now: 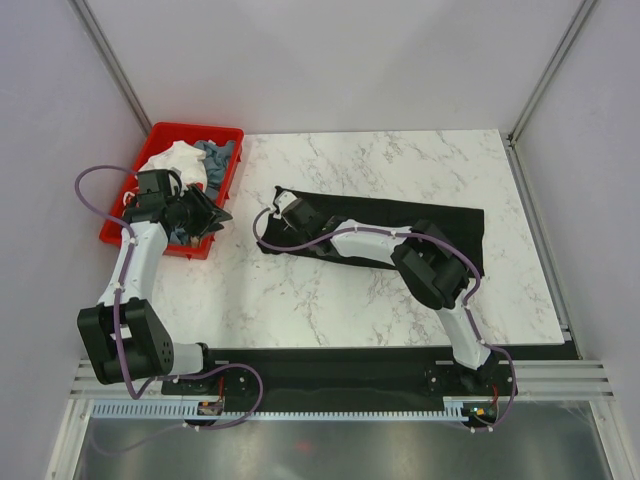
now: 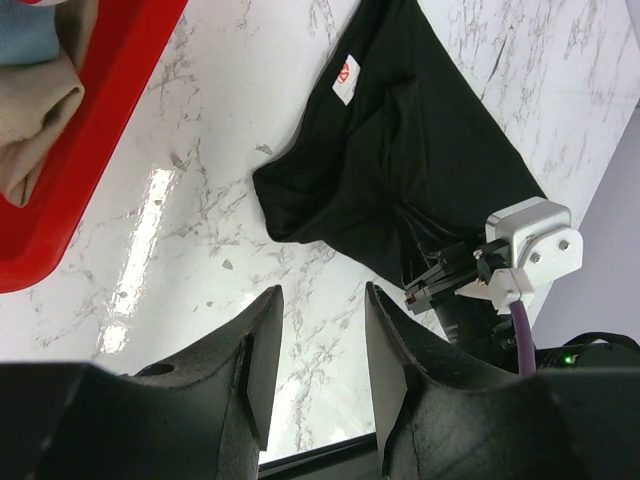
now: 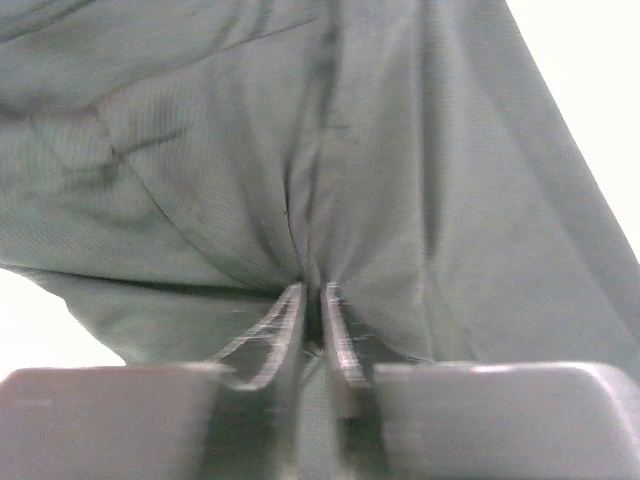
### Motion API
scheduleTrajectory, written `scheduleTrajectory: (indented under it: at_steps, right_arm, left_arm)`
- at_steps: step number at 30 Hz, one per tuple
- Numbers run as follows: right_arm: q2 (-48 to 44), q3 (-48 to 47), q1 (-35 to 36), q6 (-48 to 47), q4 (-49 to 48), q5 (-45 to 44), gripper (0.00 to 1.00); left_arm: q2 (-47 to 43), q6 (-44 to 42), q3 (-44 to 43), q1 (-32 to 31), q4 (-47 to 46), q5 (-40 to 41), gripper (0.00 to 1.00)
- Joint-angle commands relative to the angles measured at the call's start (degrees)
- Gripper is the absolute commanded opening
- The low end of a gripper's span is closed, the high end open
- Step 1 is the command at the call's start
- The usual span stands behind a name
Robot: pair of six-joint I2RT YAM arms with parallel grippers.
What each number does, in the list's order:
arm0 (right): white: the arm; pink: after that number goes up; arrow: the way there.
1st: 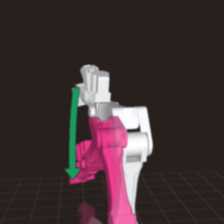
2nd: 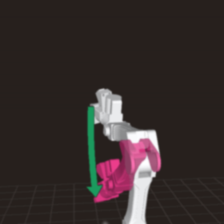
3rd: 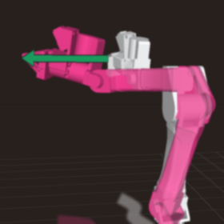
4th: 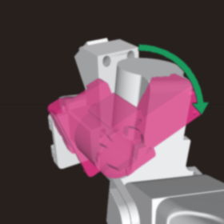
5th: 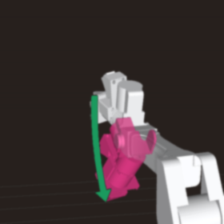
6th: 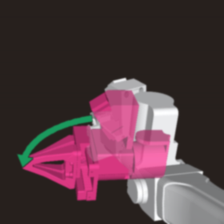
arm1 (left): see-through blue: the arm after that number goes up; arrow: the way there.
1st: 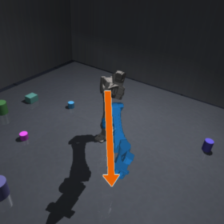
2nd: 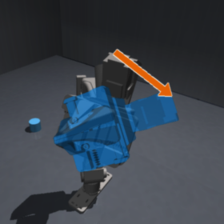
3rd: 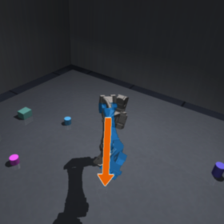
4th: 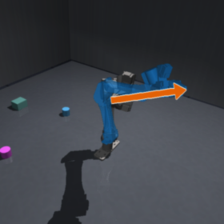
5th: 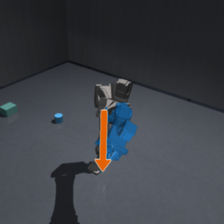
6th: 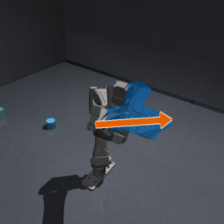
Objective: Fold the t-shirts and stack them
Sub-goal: Fold the tshirt
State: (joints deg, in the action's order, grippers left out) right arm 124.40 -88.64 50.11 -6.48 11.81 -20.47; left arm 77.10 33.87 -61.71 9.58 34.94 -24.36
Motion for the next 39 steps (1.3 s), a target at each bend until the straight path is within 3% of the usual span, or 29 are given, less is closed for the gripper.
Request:
scheduleTrajectory:
  at_steps: [1,7,11,14,20,24,31,39]
  right_arm:
    - [-0.5,-2.3,0.0,-0.6,-1.4,-6.5,0.14]
    - [-1.3,-2.4,-0.1,-0.6,-1.7,-5.9,0.09]
    - [-1.5,-2.3,-0.2,-0.4,-1.4,-3.4,0.26]
    - [-2.1,-2.1,0.0,0.1,-1.4,-2.6,0.28]
    - [-2.1,-2.6,-0.1,0.1,-1.4,-3.7,0.12]
    - [-2.3,-2.3,-0.1,0.2,-1.4,-3.4,0.11]
    - [-3.0,-2.2,-0.1,0.8,-1.6,-2.5,0.11]
    - [-3.5,-1.7,-0.1,0.7,-1.6,-1.4,0.11]
  left_arm:
    - [-0.2,1.2,0.4,0.3,-2.0,-1.1,0.46]
    - [-0.2,1.1,1.1,0.3,-2.2,-1.1,0.46]
    - [-0.3,1.3,1.2,0.2,-2.5,-1.3,0.46]
    - [0.2,1.0,1.5,0.3,-2.8,-1.8,0.46]
    - [0.0,1.5,5.5,-0.4,-4.9,-4.6,0.45]
    - [-0.2,2.1,7.6,-1.9,-6.7,-5.3,0.42]
    - [2.1,4.7,8.2,-10.8,-9.5,-1.8,0.41]
    - [10.5,10.3,9.9,-15.5,-17.5,-1.5,0.36]
